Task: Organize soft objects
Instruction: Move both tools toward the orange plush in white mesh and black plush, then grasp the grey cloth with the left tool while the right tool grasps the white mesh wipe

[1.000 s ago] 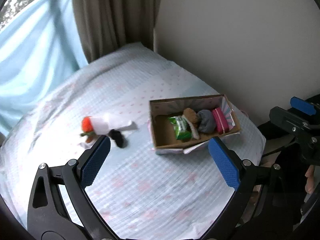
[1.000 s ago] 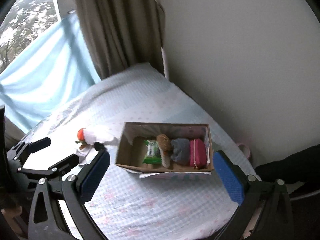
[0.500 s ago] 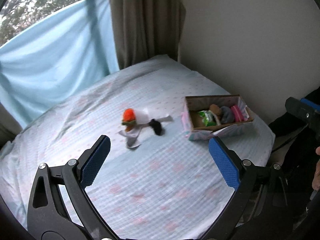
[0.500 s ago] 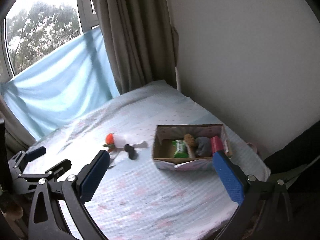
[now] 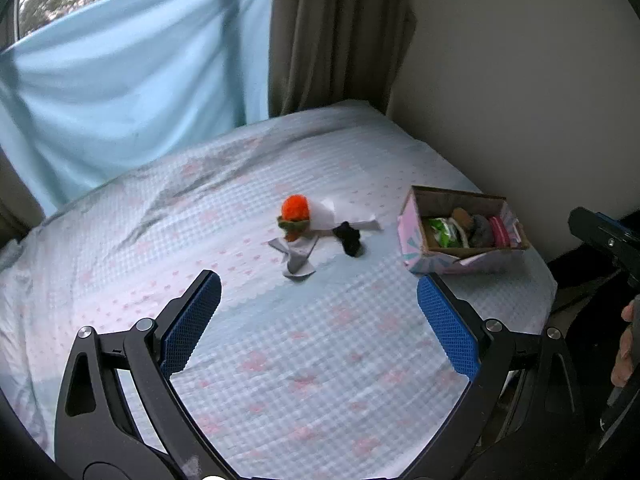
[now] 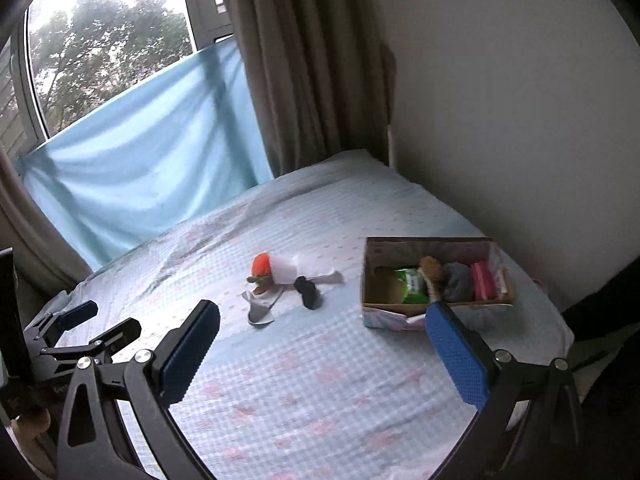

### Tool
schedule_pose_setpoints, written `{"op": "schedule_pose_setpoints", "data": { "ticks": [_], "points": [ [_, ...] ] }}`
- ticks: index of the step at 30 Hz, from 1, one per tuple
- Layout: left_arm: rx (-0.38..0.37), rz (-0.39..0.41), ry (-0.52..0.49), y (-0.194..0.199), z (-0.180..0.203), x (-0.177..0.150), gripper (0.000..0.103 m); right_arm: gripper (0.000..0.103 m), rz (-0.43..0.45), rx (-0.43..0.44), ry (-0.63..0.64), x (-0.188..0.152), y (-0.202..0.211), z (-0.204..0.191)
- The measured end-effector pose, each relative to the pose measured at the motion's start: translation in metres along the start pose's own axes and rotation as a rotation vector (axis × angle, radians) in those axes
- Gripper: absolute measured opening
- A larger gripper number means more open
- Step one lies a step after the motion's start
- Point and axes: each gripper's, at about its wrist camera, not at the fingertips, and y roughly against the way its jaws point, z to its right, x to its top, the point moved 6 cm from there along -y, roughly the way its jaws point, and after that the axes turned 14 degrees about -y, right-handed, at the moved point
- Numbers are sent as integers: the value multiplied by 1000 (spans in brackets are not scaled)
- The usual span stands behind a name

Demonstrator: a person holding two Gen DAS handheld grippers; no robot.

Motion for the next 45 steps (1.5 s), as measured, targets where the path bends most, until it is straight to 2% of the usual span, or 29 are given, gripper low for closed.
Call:
{"op": "schedule_pose_setpoints", "data": {
  "ticks": [7,13,19,22,27,33,39,42,45],
  "points": [
    [6,-43,23,-61,-27,0,98,103,-42,56,58,16,-85,-20],
    [-31,-109,44,-149,-41,-7,98,103,-106,71,125,22,-182,-30],
    [-51,-166,81,-233,-49,-14,98,103,-193,68,182,14,-282,-32],
    [-85,-195,129,-280,-53,-18,98,103,-237,66,208,7,-333,-30],
    [-91,-258,81,-343,-44,-29,98,103,-311,45,273,-8,-407,-27],
    [-104,-308,53,-391,-38,-45,97,102,-402,-3,365,-30,-464,-21],
    [-109,-344,49,-422,-34,-56,89,102,-466,-19,393,-44,-498,-18],
    [-113,-364,49,-435,-31,-60,80,102,-492,-30,402,-48,-512,-17],
    [-98,-355,38,-439,-30,-59,80,98,-502,-30,404,-51,-518,-15]
  ]
}}
